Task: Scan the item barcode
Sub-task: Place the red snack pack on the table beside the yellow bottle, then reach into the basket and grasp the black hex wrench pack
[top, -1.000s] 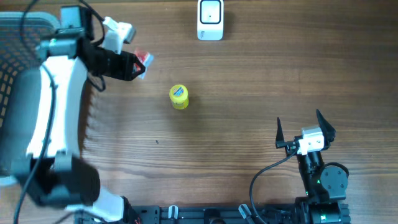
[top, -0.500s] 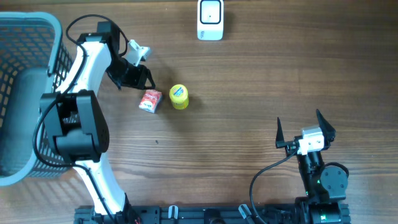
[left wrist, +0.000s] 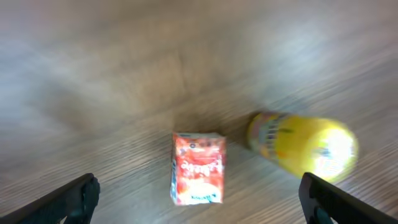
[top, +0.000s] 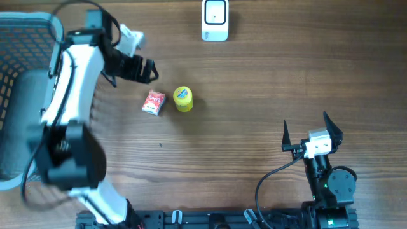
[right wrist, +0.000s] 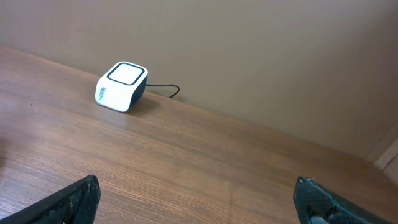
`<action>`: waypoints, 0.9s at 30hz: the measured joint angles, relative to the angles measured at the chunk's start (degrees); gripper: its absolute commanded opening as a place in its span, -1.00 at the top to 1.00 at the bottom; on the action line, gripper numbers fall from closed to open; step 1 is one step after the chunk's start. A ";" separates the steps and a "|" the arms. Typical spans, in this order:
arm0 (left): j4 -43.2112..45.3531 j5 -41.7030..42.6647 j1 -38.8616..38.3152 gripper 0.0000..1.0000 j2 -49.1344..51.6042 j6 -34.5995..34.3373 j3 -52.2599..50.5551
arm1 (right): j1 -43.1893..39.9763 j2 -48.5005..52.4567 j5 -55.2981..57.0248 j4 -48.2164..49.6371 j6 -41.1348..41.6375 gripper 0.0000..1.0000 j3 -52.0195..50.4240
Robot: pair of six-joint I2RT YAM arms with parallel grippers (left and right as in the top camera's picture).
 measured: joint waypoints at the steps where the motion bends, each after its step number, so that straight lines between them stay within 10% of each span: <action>1: 1.11 -0.09 0.00 -1.00 -2.75 -1.09 -0.13 | 0.00 0.02 0.00 0.00 0.00 -1.00 0.00; 14: 10.78 -30.10 10.67 -1.00 -43.60 -25.05 4.22 | 0.00 0.02 0.00 0.00 0.00 -1.00 0.00; 27: 6.23 -24.76 33.03 -1.00 -26.56 -20.52 4.24 | 0.00 0.02 0.00 0.00 0.00 -1.00 0.00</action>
